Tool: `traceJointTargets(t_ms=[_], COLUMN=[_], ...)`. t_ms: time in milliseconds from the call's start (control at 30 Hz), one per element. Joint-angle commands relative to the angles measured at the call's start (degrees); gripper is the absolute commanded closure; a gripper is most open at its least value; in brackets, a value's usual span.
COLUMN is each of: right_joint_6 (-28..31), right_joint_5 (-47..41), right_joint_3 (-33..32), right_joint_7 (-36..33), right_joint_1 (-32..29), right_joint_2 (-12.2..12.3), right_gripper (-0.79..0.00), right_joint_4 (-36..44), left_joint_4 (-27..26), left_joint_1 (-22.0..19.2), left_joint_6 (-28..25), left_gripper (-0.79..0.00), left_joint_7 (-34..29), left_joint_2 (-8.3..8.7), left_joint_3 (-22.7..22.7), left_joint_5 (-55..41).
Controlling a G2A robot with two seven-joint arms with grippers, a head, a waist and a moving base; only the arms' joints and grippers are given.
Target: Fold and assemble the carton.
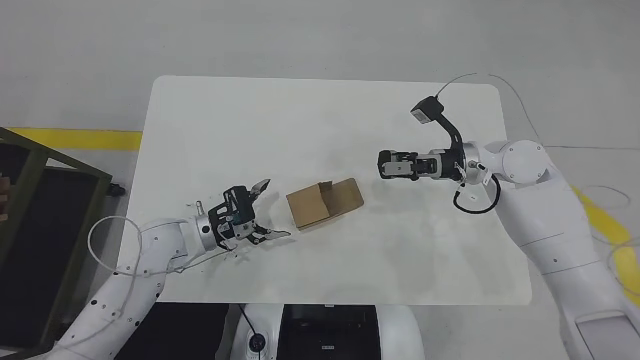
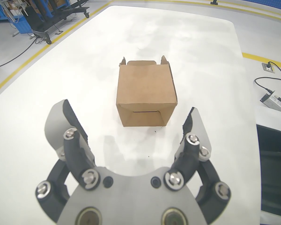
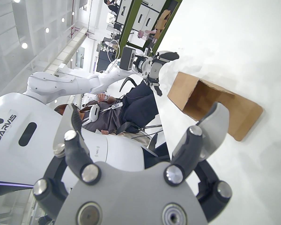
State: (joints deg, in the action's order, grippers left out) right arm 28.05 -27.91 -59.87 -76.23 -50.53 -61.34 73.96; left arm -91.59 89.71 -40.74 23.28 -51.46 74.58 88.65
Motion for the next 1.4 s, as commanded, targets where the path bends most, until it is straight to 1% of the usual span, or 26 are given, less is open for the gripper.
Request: traceJointTargets(t_ms=[0, 33, 100, 167, 200, 233, 267, 333, 1367], right_joint_6=[0.00, 0.00, 0.00, 0.00, 0.00, 0.00, 0.00, 0.00, 0.00], right_joint_5=[0.00, 0.00, 0.00, 0.00, 0.00, 0.00, 0.00, 0.00, 0.00], right_joint_3=[0.00, 0.00, 0.00, 0.00, 0.00, 0.00, 0.00, 0.00, 0.00], right_joint_7=[0.00, 0.00, 0.00, 0.00, 0.00, 0.00, 0.00, 0.00, 0.00], right_joint_1=[0.00, 0.00, 0.00, 0.00, 0.00, 0.00, 0.00, 0.00, 0.00], right_joint_2=[0.00, 0.00, 0.00, 0.00, 0.00, 0.00, 0.00, 0.00, 0.00], right_gripper=[-0.785, -0.785, -0.785, -0.785, -0.785, -0.785, -0.785, -0.785, -0.785], right_joint_4=[0.00, 0.00, 0.00, 0.00, 0.00, 0.00, 0.00, 0.00, 0.00], left_joint_4=[3.52, 6.17, 9.46, 13.55, 15.21, 17.67, 17.18, 17.96, 17.96], left_joint_1=[1.90, 4.92, 10.15, 14.39, 15.61, 17.50, 19.28, 20.59, 20.59], left_joint_6=[-1.74, -2.97, -4.78, -5.01, -4.66, -2.06, 1.23, 3.98, 3.98], left_gripper=[-0.785, -0.785, -0.785, -0.785, -0.785, -0.785, -0.785, -0.785, -0.785], left_joint_7=[3.46, 8.52, 19.56, 30.51, 34.27, 38.21, 41.50, 44.26, 44.26], left_joint_2=[0.90, 1.81, 3.67, 5.37, 5.92, 6.73, 7.56, 8.74, 8.74], left_joint_3=[3.98, 7.47, 14.18, 19.85, 21.53, 23.45, 23.17, 22.06, 22.06], left_joint_5=[1.39, 3.93, 10.60, 17.33, 19.63, 22.42, 23.86, 22.00, 22.00])
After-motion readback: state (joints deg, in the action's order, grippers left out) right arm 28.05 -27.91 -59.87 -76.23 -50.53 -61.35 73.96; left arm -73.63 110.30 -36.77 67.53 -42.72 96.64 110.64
